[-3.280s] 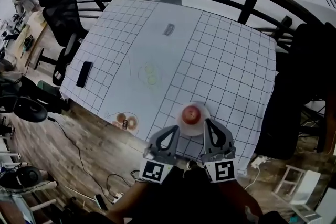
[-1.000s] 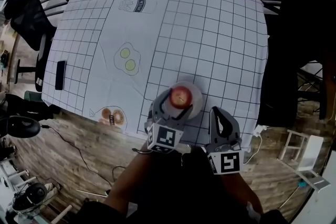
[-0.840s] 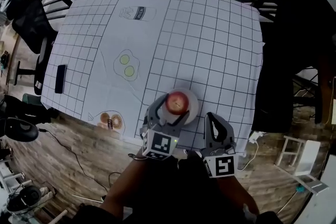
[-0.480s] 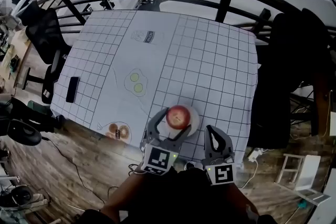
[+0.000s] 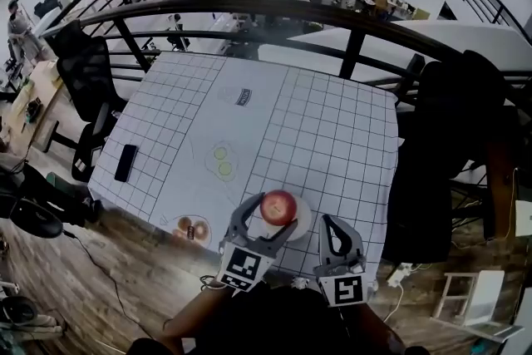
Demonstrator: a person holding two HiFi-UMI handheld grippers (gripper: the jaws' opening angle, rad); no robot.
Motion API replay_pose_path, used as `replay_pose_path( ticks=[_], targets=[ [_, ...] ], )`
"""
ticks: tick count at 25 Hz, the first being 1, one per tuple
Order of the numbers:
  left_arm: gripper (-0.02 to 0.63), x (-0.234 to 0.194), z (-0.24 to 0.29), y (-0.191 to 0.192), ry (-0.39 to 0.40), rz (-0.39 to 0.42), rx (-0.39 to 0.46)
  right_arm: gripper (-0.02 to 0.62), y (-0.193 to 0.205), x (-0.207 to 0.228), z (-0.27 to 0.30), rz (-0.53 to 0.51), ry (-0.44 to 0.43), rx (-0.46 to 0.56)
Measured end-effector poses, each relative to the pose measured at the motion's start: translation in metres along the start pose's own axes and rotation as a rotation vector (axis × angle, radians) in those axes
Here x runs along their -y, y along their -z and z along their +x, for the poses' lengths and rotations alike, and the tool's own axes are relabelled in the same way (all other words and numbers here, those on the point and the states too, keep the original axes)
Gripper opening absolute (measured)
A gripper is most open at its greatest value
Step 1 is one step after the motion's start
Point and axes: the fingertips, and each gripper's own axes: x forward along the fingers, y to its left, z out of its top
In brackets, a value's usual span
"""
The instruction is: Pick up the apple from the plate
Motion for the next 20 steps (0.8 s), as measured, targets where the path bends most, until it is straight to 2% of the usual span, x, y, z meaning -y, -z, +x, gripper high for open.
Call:
replay_pose_path(
  ticks=[20],
  targets=[
    [0.371,0.007,0.006,0.007,0.008,-0.003,0.004,0.023,0.007,0.011,0.002,-0.012,0.032,0.007]
  ],
)
